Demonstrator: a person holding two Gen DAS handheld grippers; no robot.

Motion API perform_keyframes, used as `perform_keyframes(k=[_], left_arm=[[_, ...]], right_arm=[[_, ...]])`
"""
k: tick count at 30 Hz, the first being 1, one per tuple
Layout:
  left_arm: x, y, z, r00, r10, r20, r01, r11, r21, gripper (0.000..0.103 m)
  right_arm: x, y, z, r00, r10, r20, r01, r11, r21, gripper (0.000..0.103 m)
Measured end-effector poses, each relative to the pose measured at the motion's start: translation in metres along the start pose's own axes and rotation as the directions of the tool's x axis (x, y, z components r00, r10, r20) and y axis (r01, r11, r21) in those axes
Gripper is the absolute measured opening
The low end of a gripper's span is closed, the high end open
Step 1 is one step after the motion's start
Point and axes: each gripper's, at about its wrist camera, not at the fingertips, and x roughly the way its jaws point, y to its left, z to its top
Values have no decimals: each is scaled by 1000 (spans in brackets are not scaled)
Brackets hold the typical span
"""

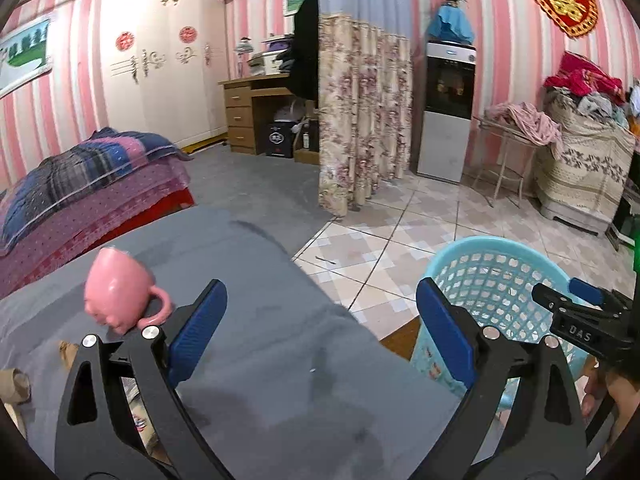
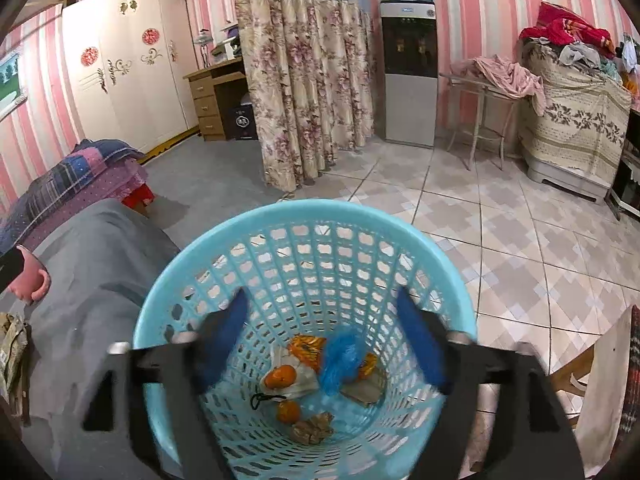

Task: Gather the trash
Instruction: 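Move both tools back over the table toward the remaining trash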

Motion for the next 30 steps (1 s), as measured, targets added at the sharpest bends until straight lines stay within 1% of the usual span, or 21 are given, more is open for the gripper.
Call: perform_keyframes(k=[1, 5, 7, 11, 16, 22, 26, 30], left_arm=[[-2, 5, -1, 1000, 5, -1, -5, 1000, -7, 93], [-10, 22, -6, 1000, 25, -5, -25, 999, -37, 93], [-15, 30, -8, 999, 33, -8, -33, 998, -51, 93], [-26, 46, -15, 999, 47, -6, -47, 996, -75, 97], [-41, 62, -24, 997, 75, -6, -75, 994, -75, 97], [-65, 86, -30, 996, 90, -1, -90, 989, -120, 97], [-84, 104, -37, 990, 137, 15, -134, 983, -126, 97], [-97, 124, -44, 986, 170, 3, -167, 975, -145, 97]], right_arm=[[-2, 3, 1, 1000, -4, 5, 4, 1000, -5, 90], [-8, 10, 2, 1000, 0, 11, 1, 1000, -24, 94], [-12, 16, 2, 1000, -18, 21, 19, 999, -45, 98], [-18, 25, 1, 999, -25, 32, 27, 997, -69, 98], [-32, 38, 1, 998, -29, 59, 36, 993, -110, 98], [-54, 55, 0, 996, 15, 89, -6, 995, -101, 99], [-66, 71, -4, 994, 45, 103, -35, 994, -102, 99], [-74, 97, -11, 992, 77, 99, -61, 987, -149, 99]])
